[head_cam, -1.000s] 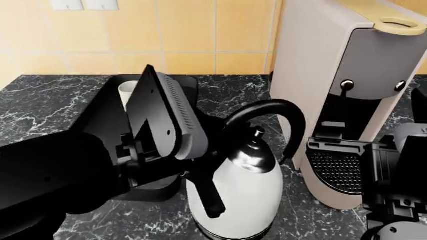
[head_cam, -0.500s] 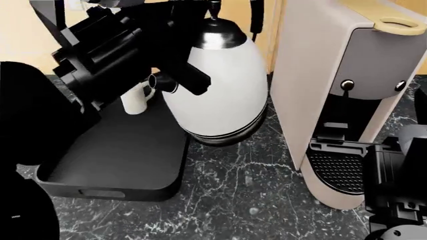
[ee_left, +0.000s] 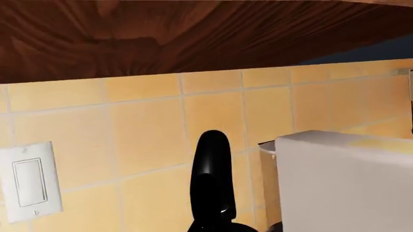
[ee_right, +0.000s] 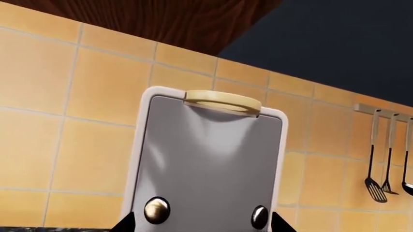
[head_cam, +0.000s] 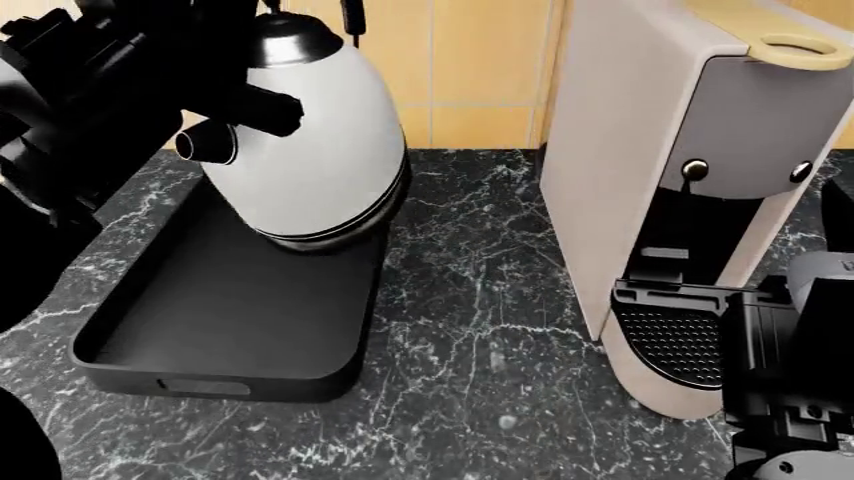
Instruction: Pick the kettle from the counter and place it on the tray. Then pick the mug from the cabinet and place it on the tray. Then close the cabinet doors.
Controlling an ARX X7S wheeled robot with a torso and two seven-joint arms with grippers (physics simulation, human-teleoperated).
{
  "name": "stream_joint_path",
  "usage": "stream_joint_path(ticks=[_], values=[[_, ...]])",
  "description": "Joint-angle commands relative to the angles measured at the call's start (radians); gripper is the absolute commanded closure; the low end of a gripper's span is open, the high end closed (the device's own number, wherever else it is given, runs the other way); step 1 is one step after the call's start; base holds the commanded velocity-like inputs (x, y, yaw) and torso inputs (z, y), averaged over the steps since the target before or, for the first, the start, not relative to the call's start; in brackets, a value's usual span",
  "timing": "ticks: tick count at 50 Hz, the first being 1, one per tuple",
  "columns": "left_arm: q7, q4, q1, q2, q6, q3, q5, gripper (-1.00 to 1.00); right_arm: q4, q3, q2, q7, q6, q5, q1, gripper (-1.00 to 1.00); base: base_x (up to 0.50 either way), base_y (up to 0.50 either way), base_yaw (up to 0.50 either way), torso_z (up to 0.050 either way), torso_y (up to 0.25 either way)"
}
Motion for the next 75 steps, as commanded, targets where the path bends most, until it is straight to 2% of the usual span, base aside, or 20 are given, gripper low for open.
stream_joint_path(ticks=[1, 10, 29, 70, 71, 75], values=[[0.019, 0.028, 0.108, -0.073, 0.040, -0.020, 0.073, 1.00, 0.008, 0.000, -0.014, -0.003, 0.007, -0.003, -0.004, -1.00, 0.00, 0.00, 0.00, 0.000, 0.000], [0.062, 0.018, 0.230, -0.115, 0.110, -0.008, 0.171, 1.00, 0.007, 0.005, -0.021, -0.006, 0.019, 0.006, 0.003, -1.00, 0.00, 0.00, 0.00, 0.000, 0.000], [0.100, 0.008, 0.328, -0.144, 0.161, 0.008, 0.219, 1.00, 0.020, 0.009, -0.034, -0.014, 0.021, 0.003, -0.004, -1.00, 0.00, 0.00, 0.00, 0.000, 0.001], [0.162, -0.031, 0.444, -0.153, 0.253, 0.058, 0.287, 1.00, 0.052, 0.015, -0.051, -0.029, 0.007, -0.008, -0.034, -1.00, 0.00, 0.00, 0.00, 0.000, 0.001], [0.165, -0.030, 0.446, -0.155, 0.253, 0.061, 0.288, -1.00, 0.051, 0.015, -0.050, -0.028, 0.007, -0.011, -0.035, -1.00, 0.00, 0.00, 0.00, 0.000, 0.000], [0.165, -0.031, 0.444, -0.157, 0.249, 0.060, 0.280, -1.00, 0.051, 0.016, -0.050, -0.029, 0.008, -0.011, -0.035, -1.00, 0.00, 0.00, 0.00, 0.000, 0.000]])
